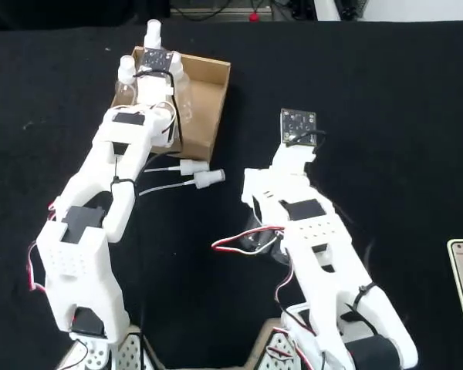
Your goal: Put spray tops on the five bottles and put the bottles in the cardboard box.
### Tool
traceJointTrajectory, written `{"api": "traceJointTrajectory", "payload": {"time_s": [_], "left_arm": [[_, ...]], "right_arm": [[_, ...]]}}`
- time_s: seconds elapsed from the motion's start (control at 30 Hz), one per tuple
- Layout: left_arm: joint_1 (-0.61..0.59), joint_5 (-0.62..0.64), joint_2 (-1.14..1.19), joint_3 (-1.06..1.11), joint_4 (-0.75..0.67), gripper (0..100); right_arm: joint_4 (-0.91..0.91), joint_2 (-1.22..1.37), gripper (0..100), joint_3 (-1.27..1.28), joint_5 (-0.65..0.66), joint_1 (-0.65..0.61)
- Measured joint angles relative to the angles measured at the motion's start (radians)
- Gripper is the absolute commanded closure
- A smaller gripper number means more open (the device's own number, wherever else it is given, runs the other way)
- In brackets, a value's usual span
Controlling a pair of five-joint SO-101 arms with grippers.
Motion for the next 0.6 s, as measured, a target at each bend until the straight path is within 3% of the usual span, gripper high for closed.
{"api": "traceJointTrajectory", "payload": {"time_s": [0.6], "left_arm": [[0.002, 0.000, 0.069, -0.011, -0.100, 85]], "right_arm": [[0.000, 0.000, 88.1, 0.000, 0.000, 0.000]]}}
